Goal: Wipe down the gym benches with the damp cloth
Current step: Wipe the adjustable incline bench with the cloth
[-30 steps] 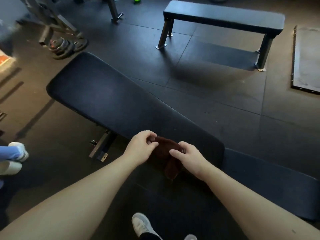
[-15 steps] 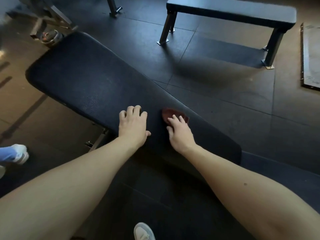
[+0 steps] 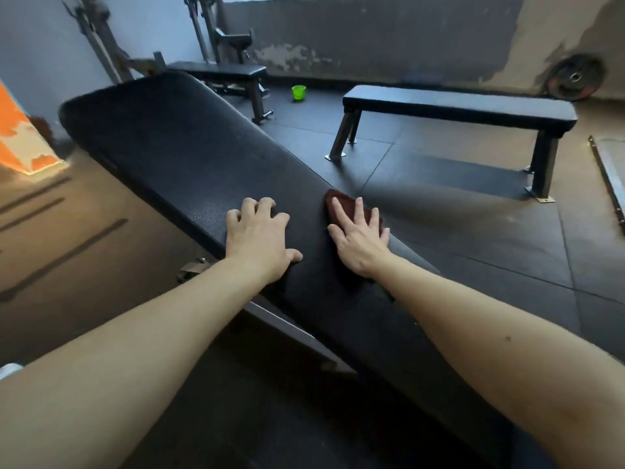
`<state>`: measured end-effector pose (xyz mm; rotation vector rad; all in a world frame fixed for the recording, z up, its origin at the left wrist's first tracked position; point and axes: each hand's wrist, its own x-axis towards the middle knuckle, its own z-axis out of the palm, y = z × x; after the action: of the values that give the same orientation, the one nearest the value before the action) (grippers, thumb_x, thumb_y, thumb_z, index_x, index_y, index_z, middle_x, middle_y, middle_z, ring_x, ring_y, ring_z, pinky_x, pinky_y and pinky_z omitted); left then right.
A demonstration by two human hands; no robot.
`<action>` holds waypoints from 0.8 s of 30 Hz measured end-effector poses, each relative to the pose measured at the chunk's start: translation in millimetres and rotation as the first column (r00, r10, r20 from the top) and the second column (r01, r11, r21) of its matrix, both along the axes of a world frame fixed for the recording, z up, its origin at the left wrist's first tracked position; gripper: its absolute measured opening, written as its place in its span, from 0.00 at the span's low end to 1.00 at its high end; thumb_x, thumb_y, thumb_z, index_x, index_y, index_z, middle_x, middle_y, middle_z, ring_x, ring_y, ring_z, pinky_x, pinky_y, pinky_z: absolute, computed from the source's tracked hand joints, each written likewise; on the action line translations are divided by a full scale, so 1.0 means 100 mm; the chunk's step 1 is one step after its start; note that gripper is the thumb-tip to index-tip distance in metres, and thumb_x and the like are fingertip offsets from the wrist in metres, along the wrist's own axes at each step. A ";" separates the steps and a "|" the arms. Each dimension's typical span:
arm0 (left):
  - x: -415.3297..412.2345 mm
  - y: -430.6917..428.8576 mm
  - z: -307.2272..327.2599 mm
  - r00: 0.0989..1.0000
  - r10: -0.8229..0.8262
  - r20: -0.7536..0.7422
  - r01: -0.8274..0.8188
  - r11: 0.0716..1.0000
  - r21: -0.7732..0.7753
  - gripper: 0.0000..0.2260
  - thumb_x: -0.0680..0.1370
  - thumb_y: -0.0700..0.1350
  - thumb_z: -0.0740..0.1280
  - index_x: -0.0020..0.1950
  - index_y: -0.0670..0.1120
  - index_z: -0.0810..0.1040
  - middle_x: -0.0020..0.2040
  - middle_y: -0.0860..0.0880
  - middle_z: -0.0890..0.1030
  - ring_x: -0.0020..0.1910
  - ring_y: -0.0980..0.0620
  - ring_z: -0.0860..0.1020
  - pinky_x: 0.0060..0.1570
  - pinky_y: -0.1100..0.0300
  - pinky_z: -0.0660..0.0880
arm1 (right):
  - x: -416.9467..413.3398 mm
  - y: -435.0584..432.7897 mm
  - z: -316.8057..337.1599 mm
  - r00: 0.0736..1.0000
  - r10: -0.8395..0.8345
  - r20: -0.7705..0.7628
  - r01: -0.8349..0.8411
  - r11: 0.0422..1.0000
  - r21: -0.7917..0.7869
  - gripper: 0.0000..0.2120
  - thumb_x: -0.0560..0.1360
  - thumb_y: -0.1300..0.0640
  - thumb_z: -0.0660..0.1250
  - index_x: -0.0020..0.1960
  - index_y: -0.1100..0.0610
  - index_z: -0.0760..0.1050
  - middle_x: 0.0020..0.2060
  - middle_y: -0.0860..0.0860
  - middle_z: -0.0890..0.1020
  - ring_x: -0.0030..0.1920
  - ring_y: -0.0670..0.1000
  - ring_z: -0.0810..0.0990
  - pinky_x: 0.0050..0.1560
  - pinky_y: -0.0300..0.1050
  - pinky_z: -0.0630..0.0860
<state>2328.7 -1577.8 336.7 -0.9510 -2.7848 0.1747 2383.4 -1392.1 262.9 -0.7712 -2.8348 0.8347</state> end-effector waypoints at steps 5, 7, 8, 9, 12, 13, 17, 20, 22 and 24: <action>0.13 -0.03 -0.08 0.995 0.041 -0.096 -0.034 0.997 0.066 0.26 0.74 0.70 0.66 0.67 0.58 0.77 0.69 0.53 0.70 0.69 0.47 0.62 0.64 0.49 0.62 | -0.07 0.25 0.02 0.996 0.069 -0.055 -0.068 0.997 0.027 0.26 0.87 0.46 0.48 0.84 0.44 0.48 0.84 0.49 0.47 0.83 0.60 0.44 0.79 0.68 0.46; 0.22 -0.01 -0.12 0.993 0.051 -0.107 -0.043 0.996 0.078 0.25 0.75 0.69 0.66 0.67 0.58 0.78 0.68 0.53 0.71 0.69 0.47 0.62 0.64 0.49 0.62 | -0.02 0.23 -0.01 0.991 0.080 -0.109 -0.072 0.995 0.075 0.26 0.87 0.49 0.48 0.84 0.50 0.51 0.84 0.51 0.50 0.83 0.58 0.47 0.80 0.62 0.49; 0.26 0.00 -0.15 0.993 0.057 -0.103 -0.049 0.996 0.079 0.24 0.75 0.68 0.65 0.67 0.58 0.78 0.68 0.53 0.71 0.69 0.47 0.62 0.64 0.49 0.62 | 0.03 0.20 -0.03 0.987 0.091 -0.129 -0.079 0.992 0.099 0.26 0.87 0.50 0.48 0.84 0.52 0.53 0.84 0.53 0.52 0.83 0.58 0.48 0.80 0.60 0.50; 0.29 0.02 -0.16 0.993 0.065 -0.096 -0.057 0.995 0.078 0.23 0.76 0.68 0.65 0.67 0.58 0.77 0.68 0.53 0.70 0.69 0.47 0.62 0.64 0.49 0.62 | 0.09 0.15 -0.06 0.983 0.111 -0.146 -0.094 0.989 0.117 0.25 0.87 0.51 0.49 0.83 0.54 0.54 0.83 0.54 0.53 0.83 0.58 0.49 0.80 0.58 0.51; 0.35 0.03 -0.19 0.993 0.081 -0.081 -0.076 0.995 0.068 0.22 0.78 0.66 0.64 0.66 0.57 0.77 0.69 0.52 0.69 0.69 0.46 0.62 0.64 0.49 0.61 | 0.39 -0.05 -0.18 0.959 0.211 -0.188 -0.188 0.973 0.137 0.25 0.87 0.52 0.50 0.84 0.53 0.54 0.84 0.54 0.51 0.83 0.56 0.47 0.82 0.54 0.47; 0.36 0.04 -0.18 0.993 0.085 -0.076 -0.080 0.994 0.070 0.22 0.78 0.66 0.64 0.67 0.56 0.77 0.70 0.52 0.68 0.69 0.46 0.62 0.64 0.49 0.62 | 0.50 -0.11 -0.22 0.948 0.250 -0.194 -0.223 0.963 0.153 0.26 0.87 0.51 0.50 0.84 0.53 0.53 0.84 0.53 0.50 0.83 0.55 0.46 0.82 0.53 0.46; 0.34 0.06 -0.17 0.994 0.086 -0.069 -0.081 0.994 0.071 0.23 0.78 0.66 0.64 0.68 0.58 0.76 0.70 0.53 0.67 0.70 0.47 0.61 0.66 0.49 0.61 | 0.59 -0.06 -0.29 0.933 0.314 -0.176 -0.283 0.942 0.179 0.26 0.88 0.52 0.51 0.84 0.53 0.52 0.84 0.52 0.49 0.83 0.53 0.44 0.82 0.49 0.43; 0.34 0.05 -0.19 0.995 0.091 -0.052 -0.085 0.992 0.094 0.23 0.78 0.66 0.64 0.70 0.58 0.75 0.71 0.54 0.66 0.70 0.47 0.60 0.67 0.49 0.60 | 0.31 0.22 -0.17 0.961 0.233 -0.151 -0.215 0.968 0.130 0.26 0.87 0.54 0.50 0.84 0.56 0.53 0.83 0.55 0.50 0.83 0.56 0.47 0.81 0.53 0.46; 0.35 0.03 -0.21 0.994 0.091 -0.056 -0.085 0.991 0.107 0.23 0.79 0.65 0.63 0.71 0.58 0.74 0.72 0.54 0.65 0.71 0.47 0.60 0.67 0.49 0.59 | 0.14 0.38 -0.07 0.980 0.153 -0.129 -0.143 0.986 0.085 0.25 0.87 0.55 0.49 0.83 0.58 0.54 0.83 0.57 0.53 0.83 0.57 0.50 0.80 0.55 0.50; 0.37 0.02 -0.23 0.995 0.089 -0.053 -0.082 0.989 0.120 0.22 0.80 0.65 0.63 0.72 0.58 0.73 0.74 0.54 0.64 0.72 0.46 0.59 0.67 0.50 0.59 | 0.04 0.49 -0.02 0.991 0.079 -0.111 -0.074 0.996 0.053 0.24 0.87 0.54 0.47 0.81 0.60 0.57 0.82 0.58 0.58 0.81 0.59 0.55 0.79 0.56 0.55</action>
<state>2365.4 -1576.0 313.7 -0.7873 -2.7491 0.0485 2387.1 -1343.4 260.9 -0.5927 -2.7877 0.7892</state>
